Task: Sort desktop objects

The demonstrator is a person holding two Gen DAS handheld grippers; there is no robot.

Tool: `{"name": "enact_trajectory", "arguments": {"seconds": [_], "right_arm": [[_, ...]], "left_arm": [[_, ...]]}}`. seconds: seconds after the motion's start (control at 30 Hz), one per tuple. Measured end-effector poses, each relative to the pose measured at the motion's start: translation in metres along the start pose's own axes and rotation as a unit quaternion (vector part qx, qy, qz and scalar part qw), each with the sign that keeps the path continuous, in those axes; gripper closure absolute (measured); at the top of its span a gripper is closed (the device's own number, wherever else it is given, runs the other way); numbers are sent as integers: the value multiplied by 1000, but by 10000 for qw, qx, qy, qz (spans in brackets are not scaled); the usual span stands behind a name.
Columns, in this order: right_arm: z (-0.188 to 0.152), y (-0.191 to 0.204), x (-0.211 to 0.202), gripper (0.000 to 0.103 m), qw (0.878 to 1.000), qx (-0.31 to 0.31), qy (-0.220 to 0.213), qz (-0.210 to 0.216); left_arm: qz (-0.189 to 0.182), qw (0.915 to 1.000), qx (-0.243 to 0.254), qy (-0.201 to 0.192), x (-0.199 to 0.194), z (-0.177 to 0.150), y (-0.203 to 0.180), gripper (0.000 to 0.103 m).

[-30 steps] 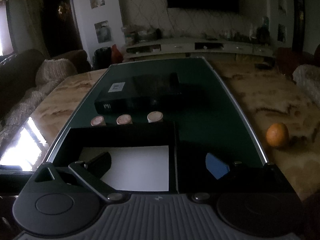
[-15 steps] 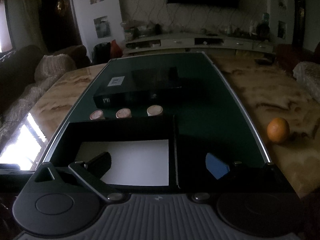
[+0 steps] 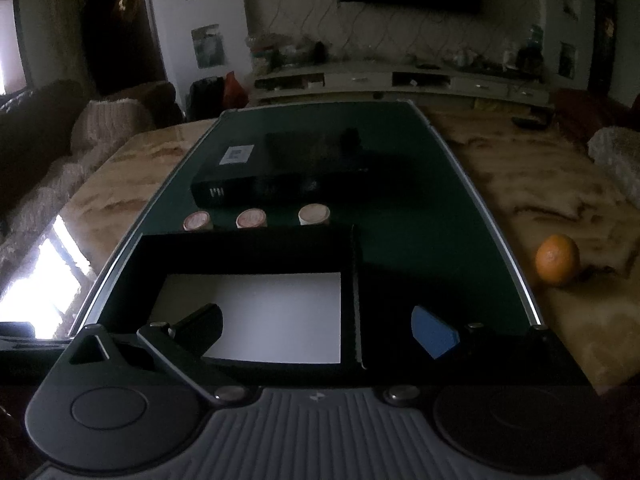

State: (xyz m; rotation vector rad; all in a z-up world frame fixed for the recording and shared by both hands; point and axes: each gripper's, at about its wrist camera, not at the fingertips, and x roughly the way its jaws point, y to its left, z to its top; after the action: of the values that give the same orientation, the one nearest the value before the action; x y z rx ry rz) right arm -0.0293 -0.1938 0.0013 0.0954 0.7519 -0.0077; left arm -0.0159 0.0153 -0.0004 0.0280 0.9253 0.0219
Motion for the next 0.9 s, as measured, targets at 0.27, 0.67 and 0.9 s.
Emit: {"name": "enact_trajectory", "arguments": {"seconds": [0.27,0.67,0.9], "right_arm": [[1,19,3,0,9997,-207,92,-115],[-2,59,12,0,9990,-374,217,105],[-2,57,12,0,9991,-359,223,63]], "left_arm": [[9,9998,-194,47,-3,0,21,0],[87,9993,-352,50,-11,-5,50,0],[35,9997,-237,12,-11,-4,42,0]]}}
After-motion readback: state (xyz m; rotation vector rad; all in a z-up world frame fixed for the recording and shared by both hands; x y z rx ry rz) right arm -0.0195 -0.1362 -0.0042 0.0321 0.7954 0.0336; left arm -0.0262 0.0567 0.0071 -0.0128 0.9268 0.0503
